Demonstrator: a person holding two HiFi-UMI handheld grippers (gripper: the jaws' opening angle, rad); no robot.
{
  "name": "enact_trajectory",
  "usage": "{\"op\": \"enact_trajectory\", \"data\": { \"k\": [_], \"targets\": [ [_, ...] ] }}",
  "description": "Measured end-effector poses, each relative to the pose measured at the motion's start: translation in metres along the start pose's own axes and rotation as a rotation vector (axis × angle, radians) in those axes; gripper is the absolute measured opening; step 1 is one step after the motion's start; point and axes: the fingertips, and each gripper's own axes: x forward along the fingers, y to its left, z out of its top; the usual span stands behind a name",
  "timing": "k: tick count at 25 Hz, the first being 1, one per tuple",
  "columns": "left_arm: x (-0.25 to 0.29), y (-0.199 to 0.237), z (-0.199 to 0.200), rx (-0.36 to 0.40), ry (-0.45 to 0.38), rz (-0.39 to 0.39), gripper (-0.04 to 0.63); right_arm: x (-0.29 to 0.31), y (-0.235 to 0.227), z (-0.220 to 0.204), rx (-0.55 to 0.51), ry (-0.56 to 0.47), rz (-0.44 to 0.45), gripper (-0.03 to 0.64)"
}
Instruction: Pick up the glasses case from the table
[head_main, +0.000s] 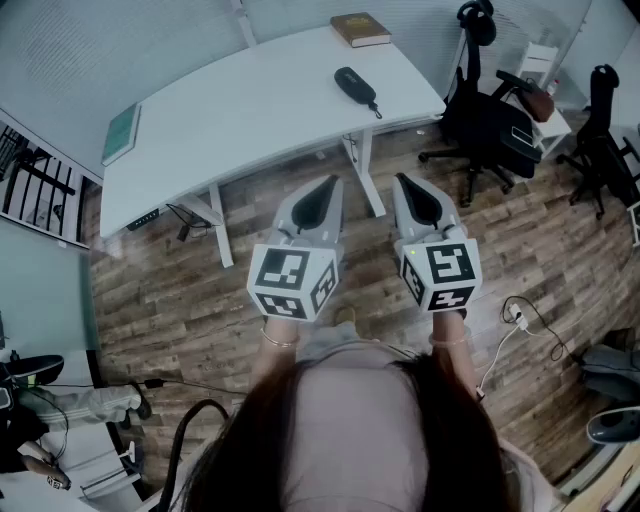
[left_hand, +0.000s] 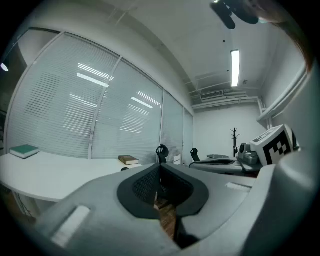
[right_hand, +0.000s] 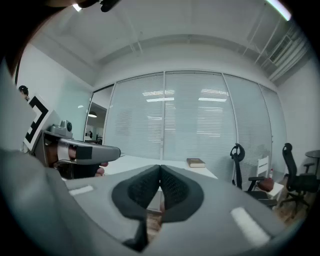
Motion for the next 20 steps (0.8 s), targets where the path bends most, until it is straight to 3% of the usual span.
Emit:
{"op": "enact_trajectory", "data": {
  "k": [14,20],
  "targets": [
    [0.014,0.016,-0.005,-0.007,0.015,-0.013,0.009,0.021,0.001,0.001,0.017,-0.010,0.011,0.003],
    [0.023,0.033,-0.001,-0.010,0.021,-0.041,0.009,0.042,-0.005,0.005,-0.007,-0.014,-0.028,0.003]
  ]
}}
